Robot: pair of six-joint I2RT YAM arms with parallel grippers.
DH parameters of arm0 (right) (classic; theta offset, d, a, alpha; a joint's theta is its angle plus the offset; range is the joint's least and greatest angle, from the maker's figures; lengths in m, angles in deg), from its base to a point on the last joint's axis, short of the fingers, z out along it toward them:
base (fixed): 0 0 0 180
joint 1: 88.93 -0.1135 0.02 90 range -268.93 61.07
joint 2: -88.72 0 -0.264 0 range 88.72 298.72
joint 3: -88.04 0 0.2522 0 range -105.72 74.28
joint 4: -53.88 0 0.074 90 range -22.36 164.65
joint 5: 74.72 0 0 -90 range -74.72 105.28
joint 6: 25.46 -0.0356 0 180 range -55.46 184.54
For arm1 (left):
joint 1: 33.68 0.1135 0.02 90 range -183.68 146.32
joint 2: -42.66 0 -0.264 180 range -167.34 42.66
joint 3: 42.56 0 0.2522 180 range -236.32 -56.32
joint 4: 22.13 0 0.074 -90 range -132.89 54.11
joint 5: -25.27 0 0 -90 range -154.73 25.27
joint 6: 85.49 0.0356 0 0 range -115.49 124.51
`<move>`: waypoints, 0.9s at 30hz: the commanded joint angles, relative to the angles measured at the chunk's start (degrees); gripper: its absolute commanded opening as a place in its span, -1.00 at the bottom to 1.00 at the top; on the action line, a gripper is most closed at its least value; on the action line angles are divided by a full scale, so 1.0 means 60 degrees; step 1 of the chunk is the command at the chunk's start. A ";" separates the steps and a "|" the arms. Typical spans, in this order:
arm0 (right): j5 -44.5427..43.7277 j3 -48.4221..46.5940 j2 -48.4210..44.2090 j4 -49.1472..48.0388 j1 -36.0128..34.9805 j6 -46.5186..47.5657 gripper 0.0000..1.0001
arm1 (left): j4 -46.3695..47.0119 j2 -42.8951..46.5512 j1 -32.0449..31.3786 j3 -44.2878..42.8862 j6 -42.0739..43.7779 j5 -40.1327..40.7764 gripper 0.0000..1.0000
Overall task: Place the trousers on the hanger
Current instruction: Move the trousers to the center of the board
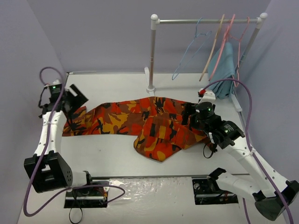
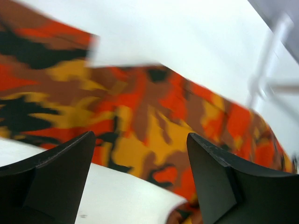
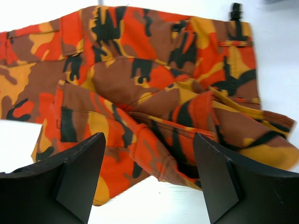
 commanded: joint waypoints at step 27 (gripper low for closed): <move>0.0078 0.0788 -0.1133 -0.1408 -0.0192 0.0141 1.00 | 0.1686 -0.4931 -0.8024 -0.2562 -0.0405 -0.2916 0.57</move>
